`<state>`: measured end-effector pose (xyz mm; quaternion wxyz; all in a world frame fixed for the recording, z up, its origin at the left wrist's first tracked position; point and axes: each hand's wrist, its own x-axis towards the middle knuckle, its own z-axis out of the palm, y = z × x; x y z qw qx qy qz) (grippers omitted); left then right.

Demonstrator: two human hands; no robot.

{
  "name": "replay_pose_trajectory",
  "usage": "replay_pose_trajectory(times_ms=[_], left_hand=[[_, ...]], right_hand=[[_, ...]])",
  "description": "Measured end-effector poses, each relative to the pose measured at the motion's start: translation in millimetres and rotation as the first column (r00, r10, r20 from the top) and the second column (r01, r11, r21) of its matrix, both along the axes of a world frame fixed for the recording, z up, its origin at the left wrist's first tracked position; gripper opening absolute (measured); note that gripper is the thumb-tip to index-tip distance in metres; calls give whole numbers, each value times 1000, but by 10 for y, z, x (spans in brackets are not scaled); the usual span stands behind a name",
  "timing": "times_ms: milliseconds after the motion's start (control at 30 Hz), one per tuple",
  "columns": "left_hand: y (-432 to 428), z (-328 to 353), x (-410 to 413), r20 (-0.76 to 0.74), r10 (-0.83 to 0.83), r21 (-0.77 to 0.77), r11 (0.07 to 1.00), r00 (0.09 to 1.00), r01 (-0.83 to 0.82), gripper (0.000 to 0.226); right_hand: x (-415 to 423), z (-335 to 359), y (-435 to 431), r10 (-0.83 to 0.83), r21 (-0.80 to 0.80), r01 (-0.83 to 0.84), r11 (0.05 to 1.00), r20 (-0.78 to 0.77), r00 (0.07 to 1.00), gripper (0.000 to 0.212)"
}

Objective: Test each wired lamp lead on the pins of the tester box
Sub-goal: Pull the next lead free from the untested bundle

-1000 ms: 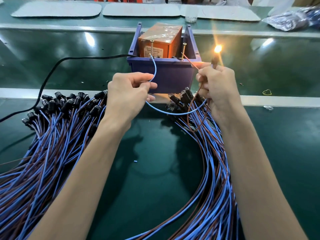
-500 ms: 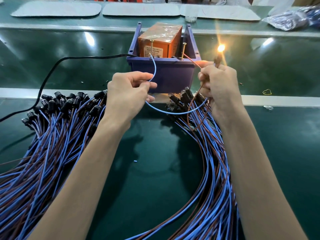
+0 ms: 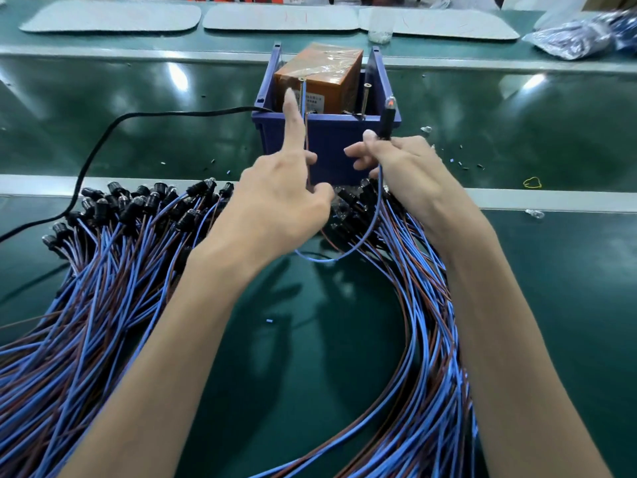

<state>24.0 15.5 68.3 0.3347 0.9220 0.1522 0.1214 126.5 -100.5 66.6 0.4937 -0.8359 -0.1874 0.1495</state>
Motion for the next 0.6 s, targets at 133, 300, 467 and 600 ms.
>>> replay_pose_trajectory(times_ms=[133, 300, 467, 600], left_hand=[[-89, 4, -26, 25, -34, 102, 994, 999, 32, 108], [-127, -6, -22, 257, 143, 355, 906, 956, -231, 106], [-80, 75, -19, -33, -165, 309, 936, 986, 167, 69], [-54, 76, -40, -150, -328, 165, 922, 933, 351, 48]], right_hand=[[-15, 22, -35, -16, 11, 15, 1000, 67, 998, 35], [-63, 114, -83, 31, 168, -30, 985, 1, 1000, 38], [-104, 163, -81, 1, 368, 0, 930, -4, 1000, 42], [-40, 172, -117, -129, 473, 161, 866, -100, 987, 42]])
